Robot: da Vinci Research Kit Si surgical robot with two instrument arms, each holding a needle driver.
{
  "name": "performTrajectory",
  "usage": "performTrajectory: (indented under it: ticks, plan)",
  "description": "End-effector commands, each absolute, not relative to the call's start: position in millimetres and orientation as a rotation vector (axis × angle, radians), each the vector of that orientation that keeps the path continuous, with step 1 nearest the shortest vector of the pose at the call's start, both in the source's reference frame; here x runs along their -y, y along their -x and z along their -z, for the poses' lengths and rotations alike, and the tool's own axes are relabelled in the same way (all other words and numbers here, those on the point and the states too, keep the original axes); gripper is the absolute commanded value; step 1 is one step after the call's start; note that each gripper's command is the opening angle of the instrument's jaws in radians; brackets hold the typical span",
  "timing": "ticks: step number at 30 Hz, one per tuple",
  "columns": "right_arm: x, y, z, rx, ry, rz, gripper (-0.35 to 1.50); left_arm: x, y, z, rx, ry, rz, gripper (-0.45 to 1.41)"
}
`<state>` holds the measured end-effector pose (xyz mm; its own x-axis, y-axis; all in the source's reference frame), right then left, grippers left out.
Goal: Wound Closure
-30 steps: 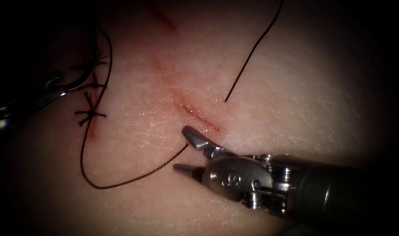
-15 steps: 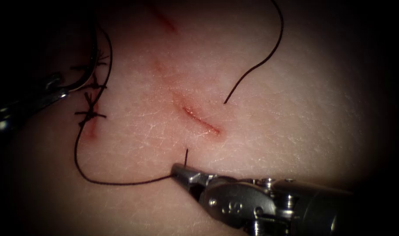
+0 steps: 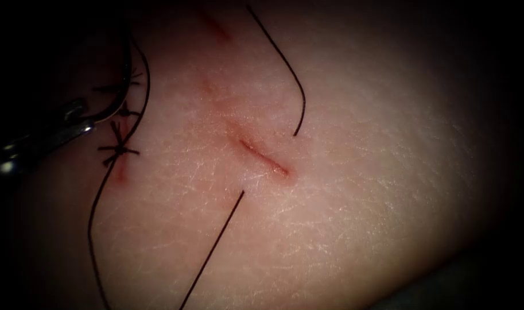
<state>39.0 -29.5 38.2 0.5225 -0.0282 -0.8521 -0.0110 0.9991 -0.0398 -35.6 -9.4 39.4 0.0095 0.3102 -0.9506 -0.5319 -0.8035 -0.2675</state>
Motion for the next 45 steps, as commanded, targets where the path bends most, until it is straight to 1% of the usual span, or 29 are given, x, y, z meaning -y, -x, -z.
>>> performTrajectory:
  ticks: [1,2,3,5,6,7,11,19,22,24,30,32,33,34,35,36,37,38,45]
  plan:
    - [28.4,-39.7,-39,-1.025,0.05,-0.002,0.29,9.3,36.4,-40,-0.227,1.712,-1.851,-0.45]
    - [27.3,-39.3,-39,-1.035,0.084,-0.031,1.01,9.3,36.4,-40,-0.227,1.712,-1.851,-0.45]
    - [25.9,-38.4,-39,-1.027,0.107,-0.059,1.25,9.3,36.4,-40,-0.227,1.713,-1.851,-0.45]
    - [24.1,-36.8,-39,-1.032,0.114,-0.082,1.28,9.2,36.3,-40,-0.226,1.714,-1.851,-0.45]
    - [24.1,-36.8,-39,-1.032,0.114,-0.082,1.28,9.2,36.3,-40,-0.226,1.714,-1.851,-0.45]
    - [22.6,-35.4,-39,-1.013,0.119,-0.085,1.28,9.2,36.3,-40,-0.227,1.714,-1.851,-0.45]
    - [21.4,-34.1,-40,-0.994,0.136,-0.074,1.26,9.3,36.4,-40,-0.227,1.713,-1.855,-0.45]
    - [19.8,-33.4,-44,-0.964,0.153,-0.047,1.26,9.4,36.4,-40,-0.227,1.712,-1.858,-0.45]
    - [19.2,-33.4,-47,-0.956,0.167,-0.047,1.28,9.4,36.4,-40,-0.227,1.713,-1.859,-0.45]
    - [18.6,-33.4,-49,-0.942,0.173,-0.041,1.33,9.4,36.4,-40,-0.225,1.711,-1.862,-0.45]
    - [18.4,-33.5,-52,-0.917,0.171,-0.012,1.33,9.4,36.3,-40,-0.225,1.712,-1.862,-0.45]
    - [18.6,-33.7,-53,-0.912,0.178,-0.009,1.23,9.4,36.3,-40,-0.225,1.712,-1.862,-0.45]
    - [18.6,-33.7,-53,-0.912,0.178,-0.009,1.23,9.4,36.3,-40,-0.225,1.712,-1.862,-0.45]
    - [18.6,-33.9,-53,-0.91,0.183,-0.003,0.99,9.4,36.3,-40,-0.225,1.712,-1.862,-0.45]
    - [18.6,-33.9,-53,-0.91,0.183,-0.003,0.99,9.4,36.3,-40,-0.225,1.712,-1.862,-0.45]
    - [18.6,-33.9,-53,-0.91,0.181,-0.009,0.78,9.4,36.3,-40,-0.225,1.712,-1.862,-0.45]
    - [18.6,-33.9,-53,-0.918,0.173,-0.011,-0.06,9.4,36.3,-40,-0.225,1.712,-1.862,-0.45]
    - [18.6,-33.7,-53,-0.928,0.159,-0.003,-0.35,9.4,36.3,-40,-0.225,1.712,-1.862,-0.45]
    - [19.1,-33.3,-52,-0.934,0.137,-0.015,-0.35,9.5,36.3,-40,-0.225,1.712,-1.862,-0.45]
